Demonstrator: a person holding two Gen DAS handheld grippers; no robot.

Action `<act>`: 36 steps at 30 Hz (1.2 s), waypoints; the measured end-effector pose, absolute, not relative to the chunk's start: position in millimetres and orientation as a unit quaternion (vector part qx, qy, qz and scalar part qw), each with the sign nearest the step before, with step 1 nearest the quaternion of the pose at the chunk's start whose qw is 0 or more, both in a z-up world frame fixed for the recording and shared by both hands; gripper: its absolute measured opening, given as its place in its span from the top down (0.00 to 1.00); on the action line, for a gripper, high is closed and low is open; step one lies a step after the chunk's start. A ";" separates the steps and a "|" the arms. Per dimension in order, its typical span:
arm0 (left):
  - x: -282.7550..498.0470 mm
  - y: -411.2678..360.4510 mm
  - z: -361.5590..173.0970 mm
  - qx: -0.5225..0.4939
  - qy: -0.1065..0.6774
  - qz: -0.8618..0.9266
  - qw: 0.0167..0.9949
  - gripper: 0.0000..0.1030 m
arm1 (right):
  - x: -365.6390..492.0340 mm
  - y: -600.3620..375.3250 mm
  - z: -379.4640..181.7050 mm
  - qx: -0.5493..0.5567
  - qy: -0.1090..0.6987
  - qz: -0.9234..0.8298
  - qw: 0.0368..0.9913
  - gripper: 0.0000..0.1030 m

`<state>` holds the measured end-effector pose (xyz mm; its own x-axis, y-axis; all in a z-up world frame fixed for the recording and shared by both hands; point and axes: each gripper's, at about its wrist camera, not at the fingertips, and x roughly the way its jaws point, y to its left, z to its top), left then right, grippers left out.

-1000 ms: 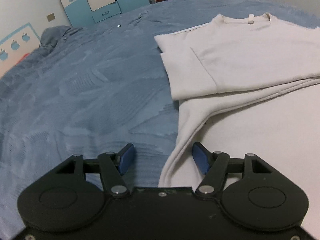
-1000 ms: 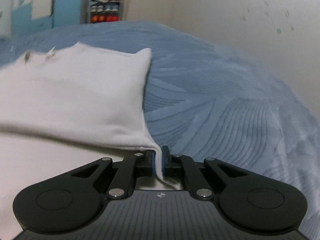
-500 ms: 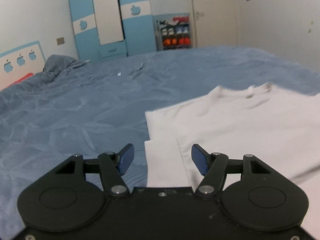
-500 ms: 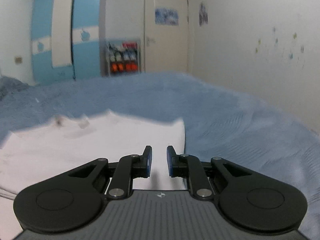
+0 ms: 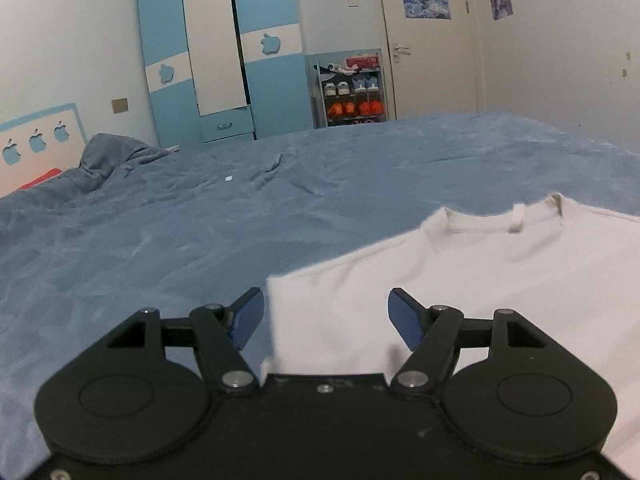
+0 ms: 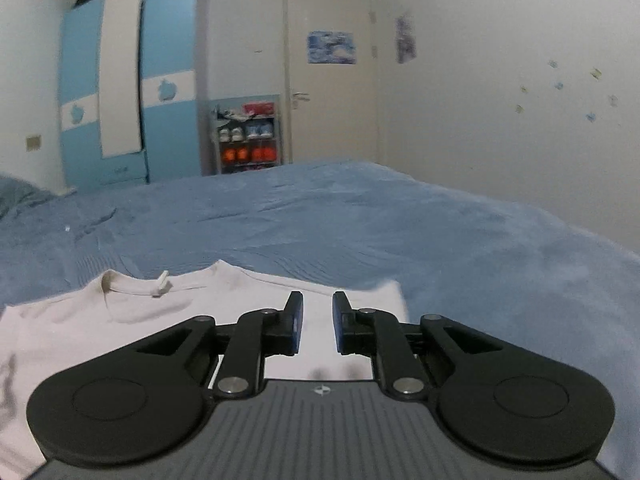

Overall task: Fold small clothes
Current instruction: 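Grasp the side edge with the right gripper, fold it inward, release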

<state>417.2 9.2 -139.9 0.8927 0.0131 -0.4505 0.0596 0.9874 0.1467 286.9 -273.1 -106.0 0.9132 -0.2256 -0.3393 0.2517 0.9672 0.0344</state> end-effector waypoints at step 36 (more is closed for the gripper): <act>385.1 -58.6 -143.2 0.044 0.347 -0.094 0.932 0.28 | 312.2 -172.5 -122.2 -0.025 0.310 -0.035 0.950 0.67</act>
<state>385.1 -58.6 -143.2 0.7414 -0.1447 -0.6552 0.2055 0.9785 0.0165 312.2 -172.5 -122.2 0.8053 -0.0813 -0.5873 0.0506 0.9964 -0.0685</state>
